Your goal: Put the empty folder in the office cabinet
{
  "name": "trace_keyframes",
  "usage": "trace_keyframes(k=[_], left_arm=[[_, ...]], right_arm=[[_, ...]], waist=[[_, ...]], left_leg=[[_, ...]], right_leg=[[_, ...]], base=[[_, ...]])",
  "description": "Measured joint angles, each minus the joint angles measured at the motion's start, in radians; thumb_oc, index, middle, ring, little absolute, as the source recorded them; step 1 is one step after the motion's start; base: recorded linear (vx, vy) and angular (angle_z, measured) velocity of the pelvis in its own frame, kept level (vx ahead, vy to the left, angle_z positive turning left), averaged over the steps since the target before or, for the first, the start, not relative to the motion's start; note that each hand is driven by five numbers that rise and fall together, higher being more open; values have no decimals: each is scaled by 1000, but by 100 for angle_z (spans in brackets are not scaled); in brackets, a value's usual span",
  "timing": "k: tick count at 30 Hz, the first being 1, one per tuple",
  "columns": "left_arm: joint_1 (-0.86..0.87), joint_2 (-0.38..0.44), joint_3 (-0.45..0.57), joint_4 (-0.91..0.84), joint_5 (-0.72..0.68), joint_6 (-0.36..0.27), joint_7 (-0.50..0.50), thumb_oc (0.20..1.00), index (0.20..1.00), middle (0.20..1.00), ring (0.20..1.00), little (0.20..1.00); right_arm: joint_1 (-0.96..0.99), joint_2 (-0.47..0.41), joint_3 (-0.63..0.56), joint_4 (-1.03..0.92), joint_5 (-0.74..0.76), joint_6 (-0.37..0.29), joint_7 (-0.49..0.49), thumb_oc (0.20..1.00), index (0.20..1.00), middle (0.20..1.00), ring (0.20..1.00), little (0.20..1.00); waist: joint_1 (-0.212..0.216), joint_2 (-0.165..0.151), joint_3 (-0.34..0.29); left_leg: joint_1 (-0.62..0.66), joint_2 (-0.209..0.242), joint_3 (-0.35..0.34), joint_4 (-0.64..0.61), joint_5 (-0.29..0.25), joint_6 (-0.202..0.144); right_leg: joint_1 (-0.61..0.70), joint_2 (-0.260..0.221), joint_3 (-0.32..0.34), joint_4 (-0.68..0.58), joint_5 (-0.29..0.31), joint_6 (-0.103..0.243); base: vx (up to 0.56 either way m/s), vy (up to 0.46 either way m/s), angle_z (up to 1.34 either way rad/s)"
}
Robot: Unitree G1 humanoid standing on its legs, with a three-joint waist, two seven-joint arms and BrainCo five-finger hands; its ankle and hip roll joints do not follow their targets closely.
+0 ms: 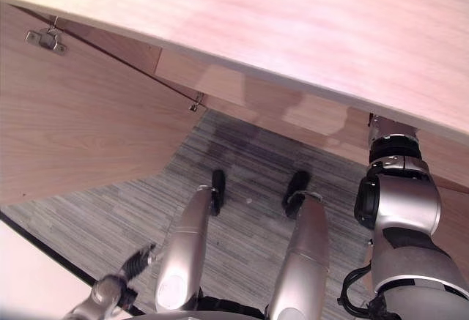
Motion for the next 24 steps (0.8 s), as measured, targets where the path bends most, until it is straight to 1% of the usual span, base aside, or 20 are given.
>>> trace_keyframes(k=[3, 4, 5, 7, 8, 9, 11, 12, 13, 14, 15, 16, 18, 22, 23, 24], left_arm=[[-16, 17, 0, -11, 0, -6, 2, 1000, 1000, 1000, 1000, 1000], [-34, 23, 2, -38, 0, -9, 6, 1000, 1000, 1000, 1000, 1000], [-45, 23, 1, -53, 0, -13, 7, 1000, 1000, 1000, 1000, 1000], [-66, 26, 1, -101, -2, -32, 16, 1000, 1000, 1000, 1000, 1000], [-98, 23, -3, -127, -6, -29, 20, 1000, 1000, 1000, 1000, 1000], [-116, 30, 2, -142, -18, -25, 22, 1000, 1000, 1000, 1000, 1000], [-147, 75, 4, -230, -35, -40, 32, 1000, 1000, 1000, 1000, 1000], [-146, 135, -1, -349, -16, -31, 45, 1000, 1000, 1000, 1000, 1000], [-138, 213, 8, -495, -17, -46, 57, 1000, 1000, 1000, 1000, 1000], [-140, 257, 45, -564, -36, -64, 56, 1000, 1000, 1000, 1000, 1000], [-157, 283, 86, -629, -68, -66, 56, 1000, 1000, 1000, 1000, 1000], [-193, 346, 136, -717, -112, -80, 37, 1000, 1000, 1000, 1000, 1000], [-229, 354, 164, -744, -149, -105, 24, 1000, 1000, 1000, 1000, 1000], [-281, 355, 152, -770, -223, -108, -11, 1000, 1000, 1000, 1000, 1000], [-280, 369, 163, -917, -244, -80, -12, 1000, 1000, 1000, 1000, 1000], [-261, 371, 187, -1035, -243, -76, -15, 1000, 1000, 1000, 1000, 1000]], right_arm=[[-9, -1, 12, -2, 1, -1, 0, 200, 200, 200, 200, 200], [-23, 0, 23, -1, 3, -2, 0, 200, 200, 200, 200, 200], [-32, 2, 26, -1, 5, 0, 0, 200, 200, 200, 200, 200], [-35, 4, 27, -8, 14, -6, 0, 200, 200, 200, 200, 200], [-36, 5, 30, -21, 15, -16, 0, 200, 200, 200, 200, 200], [-36, 8, 31, -26, 20, -20, -2, 200, 200, 200, 200, 200], [-39, 6, 30, -42, 25, -28, -2, 200, 200, 200, 200, 200], [-31, -7, 14, -60, 27, -32, -2, 200, 200, 200, 200, 200], [-22, -27, 10, -68, 27, -35, -2, 200, 200, 200, 200, 200], [-22, -33, 10, -73, 30, -42, -8, 200, 200, 200, 200, 200], [-24, -31, 15, -80, 29, -46, -11, 200, 200, 200, 200, 200], [-33, -27, 15, -79, 23, -41, -11, 200, 200, 200, 200, 200], [-34, -27, 20, -79, 19, -43, -11, 200, 200, 200, 200, 200], [-36, -24, 21, -79, 20, -45, -10, 200, 200, 200, 200, 200], [-36, -31, 17, -77, 21, -46, -10, 200, 200, 200, 200, 200], [-37, -37, 7, -77, 21, -47, -9, 200, 200, 200, 200, 200]], waist=[[3, 1, 0], [1, 1, -1], [2, 3, -2], [-5, 5, -3], [-10, 6, -4], [-8, 6, -4], [-12, 7, -5], [-8, 8, -6], [-2, 8, -5], [-3, 9, -6], [-2, 9, -6], [-6, 11, -7], [-11, 16, -11], [-17, 17, -12], [-16, 17, -12], [-14, 15, -13]], left_leg=[[-22, 0, -2, 21, 4, 2], [-31, -1, -3, 25, -7, -3], [-37, 0, -8, 22, -4, 3], [-53, -2, -12, 45, -2, 4], [-58, -3, -14, 50, -9, -6], [-62, -3, -18, 57, -7, -1], [-82, -3, -23, 65, -7, 0], [-94, -6, -23, 72, -7, 0], [-107, -11, -30, 81, -7, 0], [-113, -14, -33, 85, -7, 0], [-114, -15, -30, 85, -7, 0], [-116, -15, -25, 90, -7, 0], [-117, -16, -21, 95, -11, 6], [-127, -16, -24, 120, -25, 4], [-138, -17, -23, 131, -30, 6], [-148, -17, -25, 136, -30, 6]], right_leg=[[-18, 0, 4, 16, 8, 8], [-28, -2, 4, 18, -4, 21], [-33, 0, 3, 15, -5, 33], [-42, -1, 4, 35, -2, 25], [-51, -4, 4, 42, -11, 25], [-52, -3, 5, 47, -11, 25], [-68, -2, 3, 51, -12, 23], [-77, -4, 2, 59, -12, 24], [-86, -6, 2, 70, -12, 22], [-91, -8, 1, 71, -13, 21], [-95, -9, 3, 71, -13, 21], [-99, -13, 11, 76, -13, 21], [-99, -16, 14, 77, -12, 22], [-101, -16, 14, 86, -12, 20], [-105, -16, 14, 89, -12, 20], [-112, -18, 13, 92, -12, 21]], base=[[10, -3, -1], [75, -6, -7], [-85, -6, -5], [16, -10, 6], [88, -13, 5], [-10, -9, 3], [-12, 2, 3], [-29, 12, 11], [-23, 30, 15], [-17, 25, 9], [0, 0, 0], [-15, 20, -6], [0, 0, 0], [-21, -3, 0], [-57, -36, 2], [-65, -36, 4]])
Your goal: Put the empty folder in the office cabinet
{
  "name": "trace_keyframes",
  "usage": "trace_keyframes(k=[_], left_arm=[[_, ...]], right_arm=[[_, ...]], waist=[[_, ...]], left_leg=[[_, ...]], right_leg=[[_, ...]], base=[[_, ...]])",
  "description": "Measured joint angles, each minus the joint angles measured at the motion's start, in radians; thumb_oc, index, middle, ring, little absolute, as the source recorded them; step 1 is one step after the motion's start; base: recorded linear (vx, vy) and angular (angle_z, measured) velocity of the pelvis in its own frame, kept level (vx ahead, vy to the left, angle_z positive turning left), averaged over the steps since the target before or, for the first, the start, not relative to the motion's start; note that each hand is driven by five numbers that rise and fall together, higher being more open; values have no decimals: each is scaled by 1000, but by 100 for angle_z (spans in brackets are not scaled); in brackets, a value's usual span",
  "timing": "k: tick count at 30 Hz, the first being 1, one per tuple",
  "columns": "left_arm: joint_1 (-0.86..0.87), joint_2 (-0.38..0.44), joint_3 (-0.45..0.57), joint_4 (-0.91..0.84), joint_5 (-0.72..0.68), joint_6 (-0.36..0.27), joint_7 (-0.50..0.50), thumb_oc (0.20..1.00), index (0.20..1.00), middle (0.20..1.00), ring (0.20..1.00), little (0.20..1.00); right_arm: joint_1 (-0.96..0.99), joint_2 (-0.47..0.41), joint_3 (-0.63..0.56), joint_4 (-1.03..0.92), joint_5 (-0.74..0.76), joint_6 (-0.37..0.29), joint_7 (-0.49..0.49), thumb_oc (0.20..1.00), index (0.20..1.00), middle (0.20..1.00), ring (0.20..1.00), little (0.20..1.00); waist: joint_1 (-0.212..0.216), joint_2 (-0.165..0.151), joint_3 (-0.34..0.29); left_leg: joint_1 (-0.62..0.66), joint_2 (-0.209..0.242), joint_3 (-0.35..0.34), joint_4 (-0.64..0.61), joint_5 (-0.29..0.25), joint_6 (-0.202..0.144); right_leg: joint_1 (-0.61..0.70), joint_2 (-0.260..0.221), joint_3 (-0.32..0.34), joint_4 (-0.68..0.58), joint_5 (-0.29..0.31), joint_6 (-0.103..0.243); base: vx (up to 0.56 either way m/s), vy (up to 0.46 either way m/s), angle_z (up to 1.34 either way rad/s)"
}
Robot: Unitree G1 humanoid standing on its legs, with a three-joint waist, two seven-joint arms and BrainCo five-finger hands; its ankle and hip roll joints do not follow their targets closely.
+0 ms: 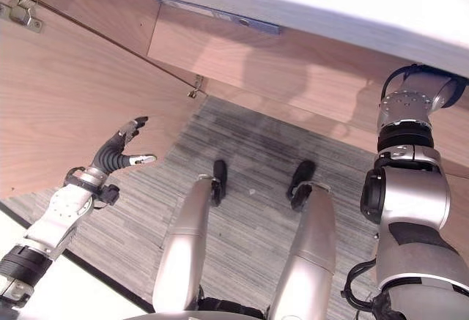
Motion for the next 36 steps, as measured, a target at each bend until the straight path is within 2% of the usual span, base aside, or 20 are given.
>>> trace_keyframes(k=[2, 7, 9, 11, 13, 14, 15, 16, 17, 18, 19, 21, 23, 27, 28, 29, 31, 32, 33, 36], left_arm=[[15, -93, 42, -195, 2, -45, 5, 1000, 1000, 1000, 1000, 1000], [-66, -217, -117, -153, 38, -11, 67, 1000, 1000, 1000, 1000, 1000], [-284, -360, -265, 0, 125, 13, 153, 1000, 1000, 1000, 1000, 1000], [-420, -440, -352, 113, 160, 24, 212, 1000, 1000, 1000, 1000, 1000], [-596, -524, -436, 379, 192, 19, 243, 1000, 1000, 1000, 1000, 1000], [-457, -456, -220, 379, 80, -11, 115, 1000, 1000, 1000, 1000, 1000], [-288, -380, -62, 302, -12, -20, 153, 1000, 1000, 1000, 1000, 1000], [-212, -338, 10, 287, -100, -34, 219, 1000, 1000, 1000, 1000, 1000], [-191, -328, -9, 263, -129, -63, 236, 1000, 1000, 1000, 1000, 1000], [-101, -240, -99, 153, -136, -75, 192, 1000, 1000, 1000, 1000, 1000], [-25, -187, -91, 91, -138, -78, 119, 1000, 1000, 1000, 1000, 1000], [76, -144, -64, 105, -180, -86, 100, 1000, 1000, 1000, 1000, 1000], [127, -100, -50, 116, -195, -75, 54, 1000, 1000, 1000, 1000, 1000], [25, -174, -96, 114, -210, -63, 67, 1000, 1000, 1000, 1000, 1000], [68, -152, -44, -9, -212, -47, 45, 1000, 1000, 1000, 1000, 1000], [118, -126, 5, -55, -214, -84, 21, 1000, 1000, 1000, 1000, 1000], [122, -110, 40, 152, -217, -129, -32, 1000, 1000, 1000, 1000, 1000], [42, -120, 15, 348, -261, -70, -14, 1000, 1000, 1000, 1000, 1000], [22, -105, 13, 345, -315, -41, 3, 1000, 1000, 1000, 1000, 1000], [33, -76, 28, 206, -331, -60, -41, 1000, 1000, 1000, 1000, 1000]], right_arm=[[-5, -6, -17, 0, 0, 5, -1, 200, 200, 200, 200, 200], [-12, 11, 23, 8, 11, 4, -8, 200, 200, 200, 200, 200], [-43, 89, 48, 7, 13, 2, -46, 200, 200, 200, 200, 200], [-71, 150, 87, 0, 12, -11, -71, 200, 200, 200, 200, 200], [-101, 213, 123, -9, 13, -29, -94, 200, 200, 200, 200, 200], [-58, 283, 149, -103, 10, 3, -82, 200, 200, 200, 200, 200], [-35, 285, 153, -135, 2, -28, -68, 200, 200, 200, 200, 200], [-30, 249, 101, -137, -3, -60, -66, 200, 200, 200, 200, 200], [-30, 210, 59, -128, 6, -68, -74, 200, 200, 200, 200, 200], [-44, 132, -7, -37, 4, -86, -62, 200, 200, 200, 200, 200], [-41, 107, -16, -14, 15, -73, -53, 200, 200, 200, 200, 200], [-35, 86, -4, 20, 21, -72, -47, 200, 200, 200, 200, 200], [-23, 67, 12, 11, 22, -42, -18, 200, 200, 200, 200, 200], [-39, 86, 18, 24, 23, -37, -12, 200, 200, 200, 200, 200], [-38, 80, 15, 19, 22, -24, -9, 200, 200, 200, 200, 200], [-31, 65, 26, 24, 17, -25, 9, 200, 200, 200, 200, 200], [-15, 70, 47, 7, 14, -26, 34, 200, 200, 200, 200, 200], [-23, 76, 54, 9, 23, -24, 31, 200, 200, 200, 200, 200], [-39, 87, 89, 24, 20, -5, 38, 200, 200, 200, 200, 200], [-26, 91, 51, 20, 12, -5, 62, 200, 200, 200, 200, 200]], waist=[[-1, -8, -7], [-12, -31, -47], [-45, -79, -63], [-75, -96, -63], [-84, -101, -65], [-87, -110, -70], [-97, -106, -74], [-75, -85, -82], [-37, -80, -85], [10, -76, -87], [7, -83, -92], [33, -73, -100], [25, -75, -103], [30, -63, -109], [25, -68, -111], [25, -66, -112], [15, -53, -124], [14, -39, -141], [13, -39, -153], [10, -40, -153]], left_leg=[[-25, -1, -8, 17, -5, 7], [-79, -2, -11, 39, -8, 10], [-126, 0, -24, 62, -9, 10], [-145, 0, -28, 72, -9, 10], [-156, 2, -28, 86, -14, 13], [-142, 11, -20, 111, -55, 11], [-138, 22, -5, 112, -57, 1], [-138, 5, -11, 91, -44, -6], [-136, -3, -14, 76, -38, -2], [-130, -30, -29, 75, -33, -9], [-135, -35, -42, 84, -38, -7], [-136, -36, -36, 86, -41, -6], [-144, -35, -32, 95, -49, 8], [-158, -42, -29, 116, -55, 18], [-173, -41, -33, 119, -55, 19], [-182, -44, -34, 120, -54, 19], [-169, -41, -32, 123, -57, 17], [-164, -42, -22, 119, -58, 19], [-184, -42, -15, 122, -60, 23], [-184, -43, -14, 134, -63, 28]], right_leg=[[-17, -1, 0, 3, 3, -3], [-68, 0, 2, 15, 5, -1], [-106, 3, -1, 29, 7, -2], [-119, 6, -2, 29, 12, -2], [-128, 9, 1, 32, 19, -2], [-132, 15, 6, 37, 18, -14], [-136, 12, 9, 41, 20, -17], [-136, 4, 8, 43, 18, -22], [-135, 0, 6, 43, 17, -23], [-121, -25, -8, 61, -2, -36], [-122, -33, -14, 70, -11, -36], [-120, -36, -14, 67, -13, -34], [-128, -36, -4, 67, -15, -23], [-135, -37, 9, 71, -14, -7], [-148, -34, 10, 74, -16, 4], [-155, -34, 12, 73, -16, 1], [-150, -31, 20, 71, -17, -2], [-152, -30, 31, 71, -16, 0], [-171, -29, 36, 70, -11, 9], [-165, -31, 34, 73, -8, 12]], base=[[-34, -14, 2], [-9, -12, -1], [0, 0, 0], [4, 45, -2], [29, 99, -28], [16, 50, -61], [-36, -42, -36], [-29, -53, 22], [-18, -4, 64], [-10, 14, 55], [-7, 35, 45], [-14, 17, 4], [-11, -1, -8], [0, 0, -1], [-5, 66, 4], [22, 80, 2], [9, 45, -3], [8, 5, -12], [9, -7, -6], [3, 7, 0]])
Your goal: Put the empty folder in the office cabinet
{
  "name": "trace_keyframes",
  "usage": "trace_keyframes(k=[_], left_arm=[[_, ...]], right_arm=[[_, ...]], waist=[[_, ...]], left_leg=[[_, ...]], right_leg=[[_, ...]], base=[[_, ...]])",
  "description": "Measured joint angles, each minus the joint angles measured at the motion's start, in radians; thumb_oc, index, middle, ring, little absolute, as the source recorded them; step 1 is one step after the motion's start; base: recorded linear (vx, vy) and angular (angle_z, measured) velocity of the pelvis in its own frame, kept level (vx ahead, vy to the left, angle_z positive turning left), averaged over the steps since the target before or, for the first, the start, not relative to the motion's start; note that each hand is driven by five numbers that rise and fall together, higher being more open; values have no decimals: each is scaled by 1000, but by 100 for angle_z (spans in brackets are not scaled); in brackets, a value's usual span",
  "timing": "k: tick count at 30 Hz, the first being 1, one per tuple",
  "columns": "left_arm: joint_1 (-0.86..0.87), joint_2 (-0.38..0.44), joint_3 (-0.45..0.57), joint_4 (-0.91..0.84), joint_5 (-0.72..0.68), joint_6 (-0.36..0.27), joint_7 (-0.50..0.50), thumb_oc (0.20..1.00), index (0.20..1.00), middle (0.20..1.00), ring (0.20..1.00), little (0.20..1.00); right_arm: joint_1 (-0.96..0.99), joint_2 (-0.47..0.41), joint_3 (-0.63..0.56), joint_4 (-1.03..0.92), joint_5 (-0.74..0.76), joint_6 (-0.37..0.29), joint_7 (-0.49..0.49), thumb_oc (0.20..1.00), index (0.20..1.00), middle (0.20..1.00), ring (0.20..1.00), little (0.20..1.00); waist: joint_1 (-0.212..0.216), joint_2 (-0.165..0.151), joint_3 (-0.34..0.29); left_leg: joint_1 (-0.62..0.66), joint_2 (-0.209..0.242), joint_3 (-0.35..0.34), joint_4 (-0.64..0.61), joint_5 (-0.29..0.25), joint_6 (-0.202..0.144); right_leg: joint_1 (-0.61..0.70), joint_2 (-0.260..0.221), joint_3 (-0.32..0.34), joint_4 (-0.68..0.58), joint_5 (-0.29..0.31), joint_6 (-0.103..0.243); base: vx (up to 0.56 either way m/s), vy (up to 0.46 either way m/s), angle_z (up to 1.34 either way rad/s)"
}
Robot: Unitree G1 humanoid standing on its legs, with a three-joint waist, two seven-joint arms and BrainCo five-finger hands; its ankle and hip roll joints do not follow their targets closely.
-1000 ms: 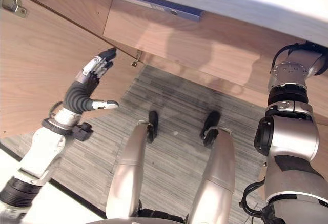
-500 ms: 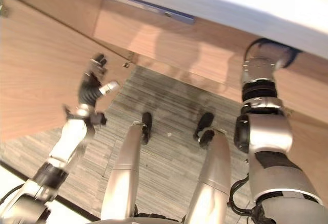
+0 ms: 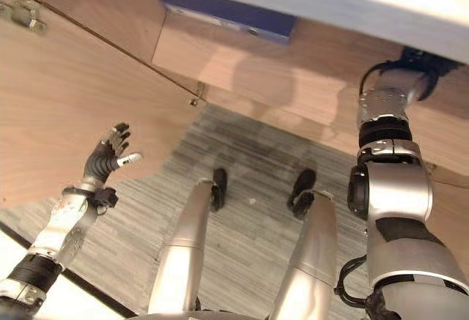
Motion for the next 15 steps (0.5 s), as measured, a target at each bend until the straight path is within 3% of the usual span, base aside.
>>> trace_keyframes(k=[13, 15], left_arm=[[-22, -10, 15, 26, -41, -19, 11, 1000, 1000, 1000, 1000, 1000], [-21, -10, 16, 22, -41, -19, 13, 1000, 1000, 1000, 1000, 1000]], right_arm=[[-17, 26, 15, 19, -12, 3, -6, 200, 200, 200, 200, 200], [-21, 30, 16, 33, -20, 9, -9, 200, 200, 200, 200, 200]], waist=[[-13, -1, -1], [-13, -14, -7]], left_leg=[[3, 2, 4, 1, -3, 5], [-1, 4, 8, 0, -3, 5]], right_leg=[[-2, 3, 8, -2, 1, 1], [-9, 7, 12, -3, 2, 1]], base=[[-1, 0, -1], [1, -11, -5]])
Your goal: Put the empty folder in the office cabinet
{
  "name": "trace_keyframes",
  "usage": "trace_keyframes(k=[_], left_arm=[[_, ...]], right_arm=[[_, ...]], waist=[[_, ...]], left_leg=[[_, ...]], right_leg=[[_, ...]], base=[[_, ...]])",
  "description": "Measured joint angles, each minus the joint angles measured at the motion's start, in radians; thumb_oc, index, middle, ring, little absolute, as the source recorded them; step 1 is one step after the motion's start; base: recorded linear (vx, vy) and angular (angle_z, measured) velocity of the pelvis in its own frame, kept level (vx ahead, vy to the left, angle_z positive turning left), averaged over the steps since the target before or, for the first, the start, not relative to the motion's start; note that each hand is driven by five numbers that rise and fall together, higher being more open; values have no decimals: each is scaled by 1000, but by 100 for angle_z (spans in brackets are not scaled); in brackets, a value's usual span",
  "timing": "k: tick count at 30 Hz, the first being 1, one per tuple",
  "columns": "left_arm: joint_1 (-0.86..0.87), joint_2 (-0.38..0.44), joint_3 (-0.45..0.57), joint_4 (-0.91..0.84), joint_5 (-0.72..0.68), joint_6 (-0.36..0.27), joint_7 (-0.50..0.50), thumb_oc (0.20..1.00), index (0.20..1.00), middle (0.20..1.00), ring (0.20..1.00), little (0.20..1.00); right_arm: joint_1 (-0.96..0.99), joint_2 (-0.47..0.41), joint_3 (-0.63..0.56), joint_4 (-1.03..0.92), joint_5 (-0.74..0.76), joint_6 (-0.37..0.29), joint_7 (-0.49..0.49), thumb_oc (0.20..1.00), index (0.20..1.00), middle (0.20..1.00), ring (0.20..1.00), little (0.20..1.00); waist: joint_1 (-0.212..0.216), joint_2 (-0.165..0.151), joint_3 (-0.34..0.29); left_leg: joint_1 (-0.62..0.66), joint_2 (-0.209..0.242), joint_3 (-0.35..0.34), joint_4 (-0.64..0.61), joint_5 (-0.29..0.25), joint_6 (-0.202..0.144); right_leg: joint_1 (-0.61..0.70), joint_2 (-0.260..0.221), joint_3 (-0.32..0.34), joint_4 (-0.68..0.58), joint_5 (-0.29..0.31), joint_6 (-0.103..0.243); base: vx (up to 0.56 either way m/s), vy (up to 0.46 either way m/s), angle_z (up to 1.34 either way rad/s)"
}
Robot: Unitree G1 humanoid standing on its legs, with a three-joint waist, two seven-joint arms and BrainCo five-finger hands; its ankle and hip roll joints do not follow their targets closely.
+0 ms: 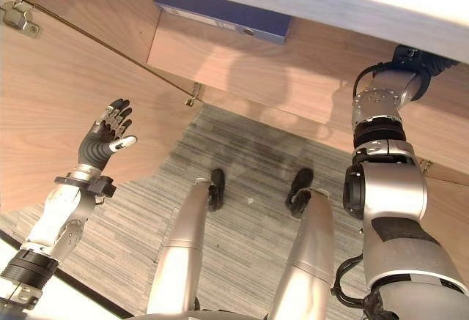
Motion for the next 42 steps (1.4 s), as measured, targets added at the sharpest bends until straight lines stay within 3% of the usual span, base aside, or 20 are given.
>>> trace_keyframes(k=[6, 14, 24, 25, 35, 42], left_arm=[[2, 0, 5, 4, 0, -1, 4, 1000, 1000, 1000, 1000, 1000], [5, 0, 5, 12, 0, -1, 3, 1000, 1000, 1000, 1000, 1000], [6, 1, 9, 14, 0, -1, 4, 1000, 1000, 1000, 1000, 1000], [6, 1, 9, 14, 0, -1, 4, 1000, 1000, 1000, 1000, 1000], [0, 1, 5, 23, 0, -1, 4, 1000, 1000, 1000, 1000, 1000], [-17, -1, -40, 83, 3, 0, 4, 1000, 1000, 1000, 1000, 1000]], right_arm=[[22, 23, 3, 1, -52, 14, -9, 200, 200, 200, 200, 200], [34, 32, -2, 0, -138, 23, -11, 200, 200, 200, 200, 200], [49, 27, -31, -11, -141, 18, 1, 200, 200, 200, 200, 200], [51, 30, -50, -13, -141, 18, 7, 1000, 1000, 1000, 1000, 1000], [50, 21, -51, 31, -138, 43, 14, 1000, 1000, 1000, 1000, 1000], [64, 25, -51, 122, -138, 87, -62, 1000, 1000, 1000, 1000, 1000]], waist=[[-10, -25, -13], [-25, -29, -14], [-26, -43, -22], [-26, -46, -23], [-23, -71, -43], [-22, -73, -44]], left_leg=[[-5, 8, 5, -17, 1, -2], [-17, 8, 5, -21, 1, -1], [-35, 7, 7, -31, 1, 0], [-35, 7, 7, -32, 2, 0], [-24, 7, 16, -75, 19, -3], [122, -1, 49, -303, 111, -1]], right_leg=[[-7, 8, -1, -18, 6, 2], [-13, 9, -4, -34, 11, -1], [-28, 9, -4, -48, 14, 1], [-28, 9, -4, -49, 14, 1], [-26, 9, -4, -79, 31, 0], [107, 27, -17, -290, 118, 4]], base=[[-3, -6, -3], [0, 0, 0], [0, 0, 0], [0, 0, 0], [-14, -1, 0], [-25, 0, -1]])
